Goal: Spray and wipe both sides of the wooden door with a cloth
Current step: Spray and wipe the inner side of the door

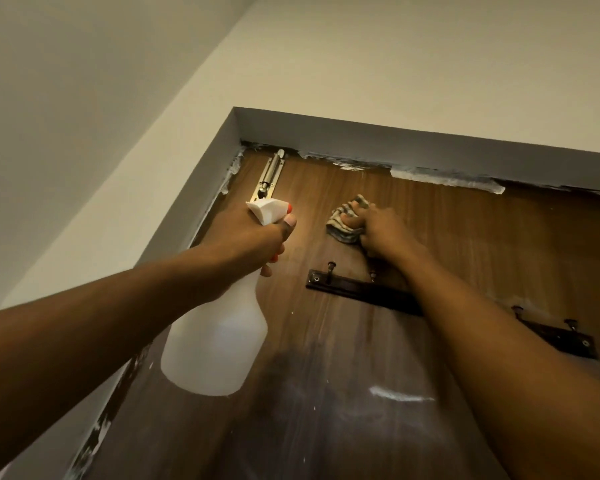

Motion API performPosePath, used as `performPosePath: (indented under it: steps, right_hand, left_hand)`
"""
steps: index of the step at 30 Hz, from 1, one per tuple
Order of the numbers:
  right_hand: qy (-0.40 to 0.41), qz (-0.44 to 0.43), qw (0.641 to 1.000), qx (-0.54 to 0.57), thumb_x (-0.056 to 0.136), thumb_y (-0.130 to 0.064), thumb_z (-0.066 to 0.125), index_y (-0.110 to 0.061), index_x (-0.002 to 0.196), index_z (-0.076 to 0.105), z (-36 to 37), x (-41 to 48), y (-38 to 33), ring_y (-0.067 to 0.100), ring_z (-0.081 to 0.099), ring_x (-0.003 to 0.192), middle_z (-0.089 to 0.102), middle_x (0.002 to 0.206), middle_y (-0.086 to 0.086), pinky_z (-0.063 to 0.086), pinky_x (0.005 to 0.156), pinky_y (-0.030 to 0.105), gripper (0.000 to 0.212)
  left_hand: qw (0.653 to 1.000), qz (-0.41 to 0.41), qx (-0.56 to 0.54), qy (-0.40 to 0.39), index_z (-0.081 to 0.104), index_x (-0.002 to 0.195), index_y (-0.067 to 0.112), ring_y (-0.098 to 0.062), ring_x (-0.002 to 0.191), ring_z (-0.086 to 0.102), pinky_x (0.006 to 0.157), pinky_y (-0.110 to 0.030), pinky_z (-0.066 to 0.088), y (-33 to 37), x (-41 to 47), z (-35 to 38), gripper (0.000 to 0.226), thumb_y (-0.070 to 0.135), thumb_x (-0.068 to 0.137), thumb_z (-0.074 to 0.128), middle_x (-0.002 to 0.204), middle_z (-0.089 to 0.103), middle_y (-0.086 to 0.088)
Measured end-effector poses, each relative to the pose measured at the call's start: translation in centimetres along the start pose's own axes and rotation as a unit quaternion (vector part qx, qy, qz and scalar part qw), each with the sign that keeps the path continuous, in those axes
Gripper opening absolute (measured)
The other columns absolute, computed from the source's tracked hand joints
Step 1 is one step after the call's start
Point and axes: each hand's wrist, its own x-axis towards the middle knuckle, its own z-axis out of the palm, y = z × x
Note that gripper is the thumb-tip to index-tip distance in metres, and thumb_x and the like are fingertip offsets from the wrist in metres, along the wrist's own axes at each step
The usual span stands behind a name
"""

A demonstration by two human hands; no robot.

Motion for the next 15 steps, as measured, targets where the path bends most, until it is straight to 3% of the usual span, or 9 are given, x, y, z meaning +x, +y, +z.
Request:
performPosePath:
  steps: [2,5,10,12,15]
  right_hand:
    - [0.006,-0.028,0.999,0.031,0.099,-0.017,0.058,-0.018,0.139,0.057,0.7,0.7,-2.5,0.025,0.036,0.143,0.039,0.156,0.010,0.026,0.113,0.027,0.040]
    - [-0.034,-0.056,0.995,0.074,0.096,-0.020,0.063,-0.015,0.129,0.066,1.1,-0.6,-3.5,0.018,0.049,0.131,0.052,0.146,0.005,0.034,0.098,0.021,0.034]
    - [-0.045,0.037,0.994,0.090,0.091,-0.006,0.067,-0.020,0.119,0.072,-0.5,-1.4,-0.7,0.008,0.057,0.095,0.065,0.128,0.004,0.038,0.063,0.007,0.032]
    - [0.009,0.069,0.994,0.084,0.094,-0.013,0.065,-0.017,0.120,0.072,-0.1,0.6,-1.6,0.007,0.053,0.088,0.067,0.122,0.009,0.039,0.071,0.015,0.027]
    - [0.074,0.055,0.993,0.071,0.097,-0.027,0.061,-0.012,0.117,0.072,1.8,3.2,-5.4,0.025,0.062,0.108,0.066,0.121,0.015,0.047,0.093,0.034,0.027]
  left_hand:
    - [1.000,-0.002,0.000,0.014,0.042,0.135,0.015,-0.017,0.071,0.062,0.051,-0.025,0.049,-0.4,0.3,-0.8,0.055,0.039,0.089,0.058,0.092,0.065,-0.011]
    - [1.000,-0.021,-0.013,0.017,0.038,0.138,0.014,-0.017,0.069,0.061,0.052,-0.025,0.050,-1.4,0.4,-1.4,0.058,0.039,0.089,0.058,0.089,0.064,-0.010]
    - [1.000,-0.022,-0.018,0.005,0.041,0.135,0.014,-0.016,0.069,0.061,0.052,-0.025,0.051,-3.0,0.3,-2.1,0.055,0.038,0.089,0.058,0.090,0.064,-0.011]
    - [0.999,-0.027,-0.017,0.007,0.041,0.135,0.013,-0.016,0.070,0.061,0.050,-0.023,0.050,-3.5,0.4,-2.5,0.056,0.038,0.088,0.058,0.087,0.063,-0.009]
    - [0.999,-0.030,-0.007,0.011,0.041,0.135,0.011,-0.015,0.069,0.062,0.047,-0.020,0.049,-3.9,0.7,-3.5,0.057,0.039,0.088,0.058,0.088,0.064,-0.008]
